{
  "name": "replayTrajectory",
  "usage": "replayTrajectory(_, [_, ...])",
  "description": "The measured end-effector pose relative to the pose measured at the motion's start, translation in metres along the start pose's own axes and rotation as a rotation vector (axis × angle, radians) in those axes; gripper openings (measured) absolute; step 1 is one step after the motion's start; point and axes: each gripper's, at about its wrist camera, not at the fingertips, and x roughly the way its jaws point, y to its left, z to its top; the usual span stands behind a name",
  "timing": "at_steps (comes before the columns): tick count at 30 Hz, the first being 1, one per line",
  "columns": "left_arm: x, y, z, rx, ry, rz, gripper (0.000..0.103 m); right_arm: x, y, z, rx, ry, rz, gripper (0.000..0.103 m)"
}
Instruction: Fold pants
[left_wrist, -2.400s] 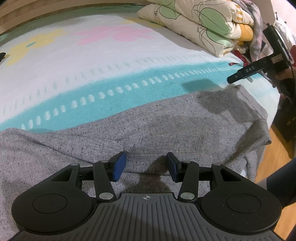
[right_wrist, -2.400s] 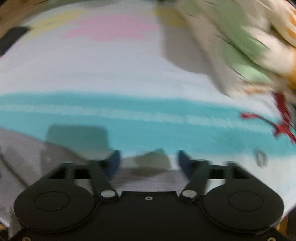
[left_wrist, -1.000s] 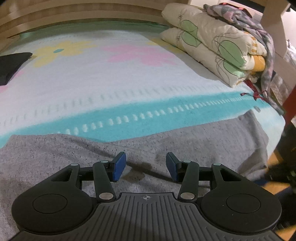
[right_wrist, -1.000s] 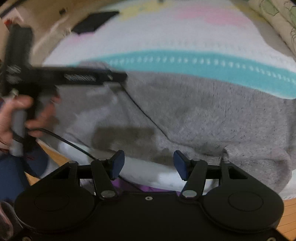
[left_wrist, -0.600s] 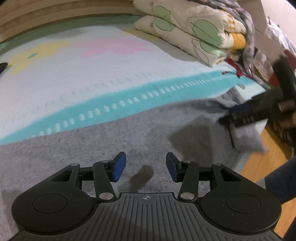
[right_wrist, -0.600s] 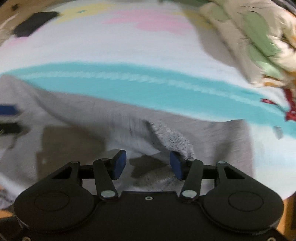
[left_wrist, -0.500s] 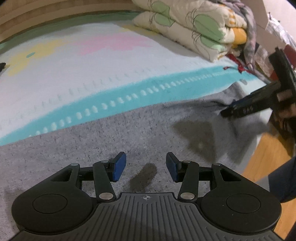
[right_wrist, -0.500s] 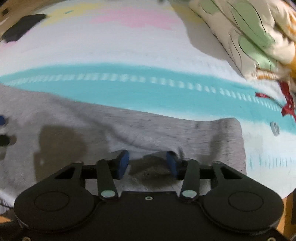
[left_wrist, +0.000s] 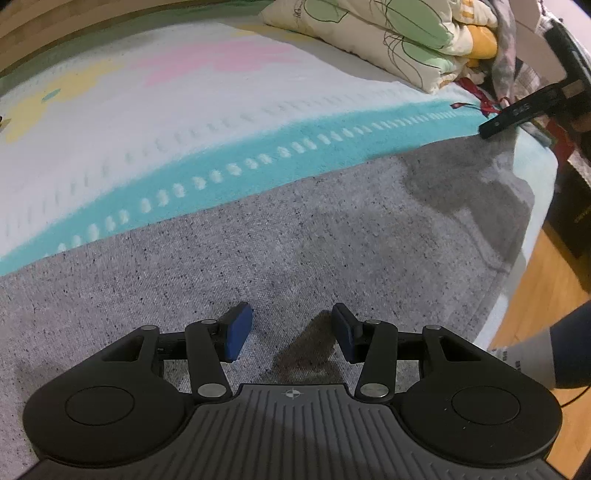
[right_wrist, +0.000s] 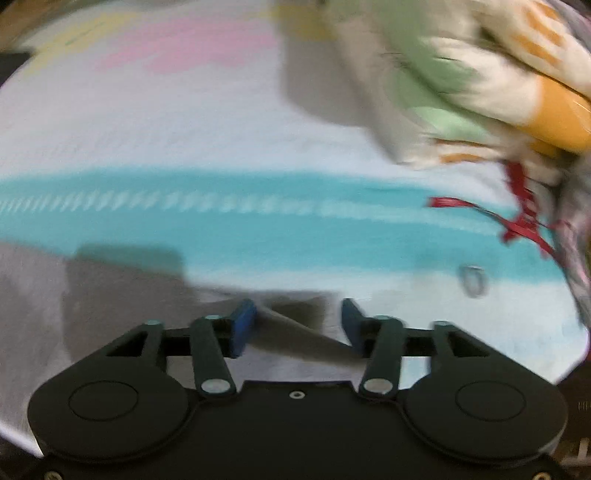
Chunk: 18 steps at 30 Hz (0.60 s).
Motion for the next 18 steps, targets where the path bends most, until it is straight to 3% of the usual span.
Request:
replayTrajectory(3, [0.000, -0.001, 0.000, -0.001, -0.001, 0.001, 0.046, -0.008, -0.026, -0.006, 0.118, -0.032, 0.030, 0.065])
replayTrajectory(5, [0.000, -0.001, 0.000, -0.001, -0.002, 0.004, 0.046, -0.009, -0.041, -0.019, 0.220, -0.030, 0.075, 0.071])
replayTrajectory(8, [0.000, -0.002, 0.000, 0.002, -0.003, 0.008, 0.046, -0.007, -0.058, -0.045, 0.340, -0.026, 0.113, 0.071])
replayTrajectory(12, [-0.001, -0.001, 0.000, 0.002, -0.004, 0.010, 0.046, 0.008, -0.079, -0.061, 0.463, 0.052, 0.127, 0.074])
replayTrajectory(15, [0.000, -0.001, 0.001, -0.004, -0.004, 0.008, 0.046, 0.016, -0.094, -0.077, 0.613, 0.125, 0.203, 0.082])
replayTrajectory(18, [0.000, -0.001, 0.001, -0.001, -0.004, 0.011, 0.046, 0.021, -0.101, -0.093, 0.705, 0.172, 0.272, 0.083])
